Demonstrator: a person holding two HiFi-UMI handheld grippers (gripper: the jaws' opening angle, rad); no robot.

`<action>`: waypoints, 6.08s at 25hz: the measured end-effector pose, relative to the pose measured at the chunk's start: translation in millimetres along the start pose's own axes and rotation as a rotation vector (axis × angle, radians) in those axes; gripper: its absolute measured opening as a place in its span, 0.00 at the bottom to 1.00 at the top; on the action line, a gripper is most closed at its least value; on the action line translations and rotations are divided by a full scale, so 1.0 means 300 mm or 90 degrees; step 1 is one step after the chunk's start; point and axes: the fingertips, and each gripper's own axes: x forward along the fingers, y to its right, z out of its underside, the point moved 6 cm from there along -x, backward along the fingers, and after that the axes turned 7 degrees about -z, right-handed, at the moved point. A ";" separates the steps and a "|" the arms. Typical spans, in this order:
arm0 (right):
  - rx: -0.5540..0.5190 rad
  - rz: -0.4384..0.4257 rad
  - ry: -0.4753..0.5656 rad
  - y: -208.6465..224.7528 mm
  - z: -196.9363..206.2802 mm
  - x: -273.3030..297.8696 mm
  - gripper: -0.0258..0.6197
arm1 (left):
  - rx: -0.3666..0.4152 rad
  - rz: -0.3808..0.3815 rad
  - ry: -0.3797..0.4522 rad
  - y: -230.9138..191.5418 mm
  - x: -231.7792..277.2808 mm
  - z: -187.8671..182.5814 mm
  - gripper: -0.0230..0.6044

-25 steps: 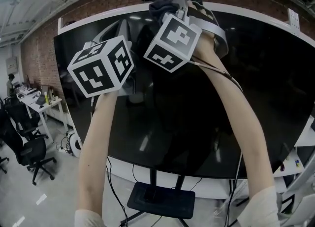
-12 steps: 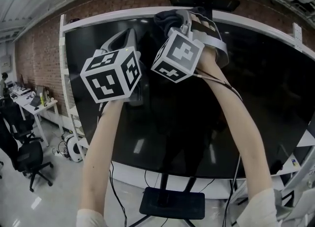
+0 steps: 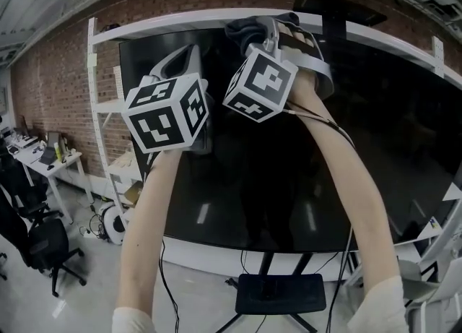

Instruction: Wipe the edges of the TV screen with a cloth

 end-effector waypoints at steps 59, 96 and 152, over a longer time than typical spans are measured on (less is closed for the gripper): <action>-0.050 0.019 -0.059 -0.560 -0.987 0.216 0.14 | -0.060 0.060 -0.025 -1.124 -0.182 0.184 0.06; 0.082 -0.179 -0.118 -1.390 -0.809 -0.268 0.14 | -0.060 0.095 -0.183 -1.101 -0.672 0.864 0.06; 0.951 -0.387 -0.327 -2.252 -0.451 -0.787 0.14 | -0.084 0.025 -0.495 -1.107 -1.320 1.422 0.06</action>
